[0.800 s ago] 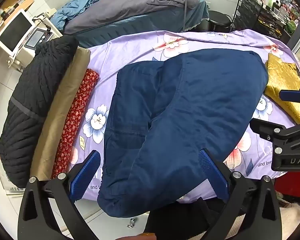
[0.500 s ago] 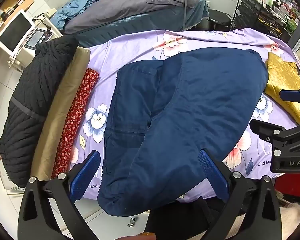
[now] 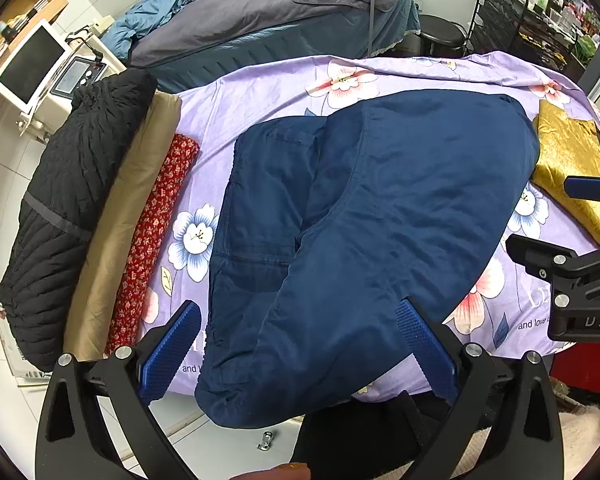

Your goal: Fold large clothes

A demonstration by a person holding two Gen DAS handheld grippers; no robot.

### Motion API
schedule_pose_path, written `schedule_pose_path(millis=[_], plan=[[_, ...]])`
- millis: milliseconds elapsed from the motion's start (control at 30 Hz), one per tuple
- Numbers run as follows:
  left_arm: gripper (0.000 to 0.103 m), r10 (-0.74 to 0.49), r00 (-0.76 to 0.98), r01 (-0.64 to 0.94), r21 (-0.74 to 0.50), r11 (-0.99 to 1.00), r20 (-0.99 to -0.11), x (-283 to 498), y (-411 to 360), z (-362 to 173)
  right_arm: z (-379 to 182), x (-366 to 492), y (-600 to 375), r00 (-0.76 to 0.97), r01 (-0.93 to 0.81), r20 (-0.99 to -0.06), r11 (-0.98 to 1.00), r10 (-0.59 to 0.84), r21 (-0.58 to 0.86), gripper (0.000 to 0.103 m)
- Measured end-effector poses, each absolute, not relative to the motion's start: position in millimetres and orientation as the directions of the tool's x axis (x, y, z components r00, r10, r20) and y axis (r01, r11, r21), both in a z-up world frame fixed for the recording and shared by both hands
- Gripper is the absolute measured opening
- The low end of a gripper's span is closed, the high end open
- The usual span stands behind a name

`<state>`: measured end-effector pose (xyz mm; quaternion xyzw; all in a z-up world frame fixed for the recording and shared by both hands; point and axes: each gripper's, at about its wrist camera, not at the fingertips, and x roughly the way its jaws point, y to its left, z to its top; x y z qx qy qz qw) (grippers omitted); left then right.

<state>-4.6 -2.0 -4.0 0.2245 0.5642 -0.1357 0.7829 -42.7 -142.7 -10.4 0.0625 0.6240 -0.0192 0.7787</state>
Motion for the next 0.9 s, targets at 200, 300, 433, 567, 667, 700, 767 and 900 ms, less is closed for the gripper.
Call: schedule_pose_path(millis=[200, 300, 433, 567, 667, 700, 767, 900], plan=[[0.096, 0.044, 0.306, 0.464, 0.189, 0.866, -0.951, -3.5, -1.3, -6.5, -13.1, -42.2, -143.9, 0.213, 0.111, -0.976, 0.991, 0.053, 0.077, 0.097], [0.096, 0.051, 0.297, 0.46, 0.19, 0.867, -0.953, -2.0, -0.8, -8.9, -16.0, -41.2, -144.8, 0.206, 0.11, -0.977, 0.991, 0.054, 0.078, 0.097], [0.096, 0.057, 0.296, 0.452, 0.193, 0.871, -0.954, -0.2, -1.0, -9.1, -17.1, -38.6, -147.2, 0.211, 0.117, -0.976, 0.99, 0.058, 0.084, 0.097], [0.096, 0.055, 0.297, 0.449, 0.191, 0.873, -0.953, 0.9, 0.4, -7.5, -16.4, -37.3, -148.0, 0.217, 0.121, -0.974, 0.989, 0.058, 0.086, 0.097], [0.096, 0.058, 0.292, 0.448, 0.19, 0.874, -0.955, 1.4, 0.8, -7.9, -16.8, -37.8, -148.4, 0.217, 0.122, -0.974, 0.989, 0.059, 0.088, 0.097], [0.096, 0.058, 0.289, 0.447, 0.188, 0.875, -0.956, 1.5, 1.1, -8.3, -16.4, -37.8, -148.4, 0.217, 0.121, -0.974, 0.989, 0.06, 0.087, 0.097], [0.096, 0.059, 0.286, 0.446, 0.187, 0.875, -0.956, 1.0, 1.1, -9.4, -16.7, -37.7, -148.2, 0.217, 0.12, -0.974, 0.989, 0.059, 0.086, 0.097], [0.096, 0.059, 0.286, 0.447, 0.188, 0.875, -0.956, 1.2, 0.9, -10.2, -17.9, -37.3, -147.8, 0.214, 0.119, -0.975, 0.989, 0.061, 0.088, 0.097]])
